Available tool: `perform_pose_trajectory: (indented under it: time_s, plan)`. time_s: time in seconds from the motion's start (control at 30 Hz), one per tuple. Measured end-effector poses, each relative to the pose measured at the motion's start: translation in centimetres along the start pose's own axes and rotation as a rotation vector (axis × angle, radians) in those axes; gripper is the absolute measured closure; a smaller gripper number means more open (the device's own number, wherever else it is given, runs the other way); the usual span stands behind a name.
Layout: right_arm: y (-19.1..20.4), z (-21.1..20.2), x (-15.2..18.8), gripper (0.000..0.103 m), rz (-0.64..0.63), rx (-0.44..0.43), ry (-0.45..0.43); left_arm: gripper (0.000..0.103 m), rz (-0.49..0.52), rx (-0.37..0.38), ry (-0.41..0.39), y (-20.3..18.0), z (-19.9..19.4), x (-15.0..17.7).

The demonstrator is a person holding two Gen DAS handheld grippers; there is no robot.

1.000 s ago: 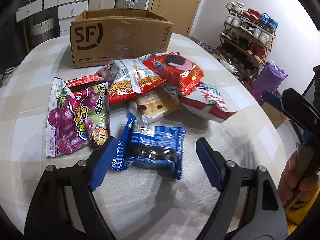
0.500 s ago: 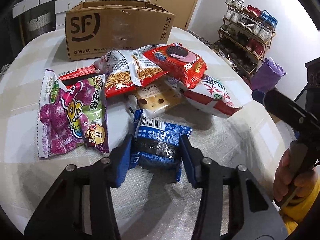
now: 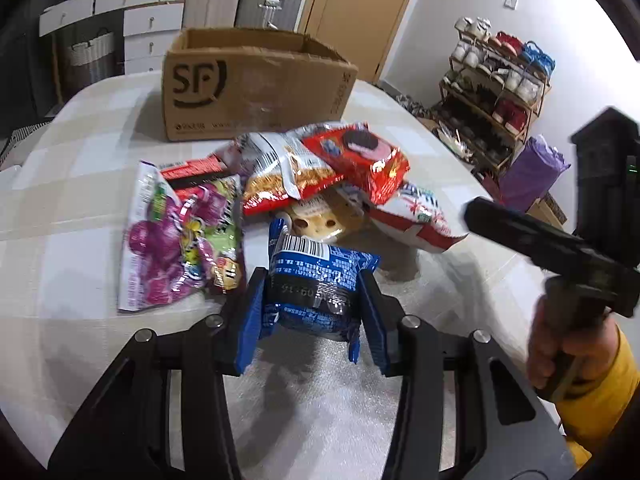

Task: Organize snacks
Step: 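Grasp the blue cookie pack with left gripper while right grasps white noodle snack bag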

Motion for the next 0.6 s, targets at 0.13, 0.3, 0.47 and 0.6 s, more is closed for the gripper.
perform_pose_trajectory:
  time_s: [0.13, 0.3, 0.47, 0.6]
  plan:
    - [-0.9, 2.5, -0.6, 0.001, 0.020, 0.033, 0.084, 0.062, -0.014, -0.002, -0.028, 0.9, -2.3, 0.1]
    - [-2.3, 4.6, -1.3, 0.001, 0.118, 0.026, 0.126, 0.062, -0.040, 0.000, -0.042, 2.1, -3.8, 0.8]
    - [-3.4, 5.5, -1.1, 0.005, 0.166, 0.045, 0.183, 0.062, -0.054, 0.005, -0.048, 2.6, -4.6, 1.3]
    - [-3.2, 5.1, -0.4, 0.025, 0.146, 0.038, 0.184, 0.062, -0.059, 0.012, -0.052, 2.8, -4.8, 1.7]
Point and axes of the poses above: each gripper's, at about its wrist camera, not at the fingertips, and z roughly the way its jaws point, y to its left, x to its underside, the point moved 2 cm from there along z, roughly the way its jaws point, and after that the axes turned 12 degrees about -x, right-handed, at the moved point
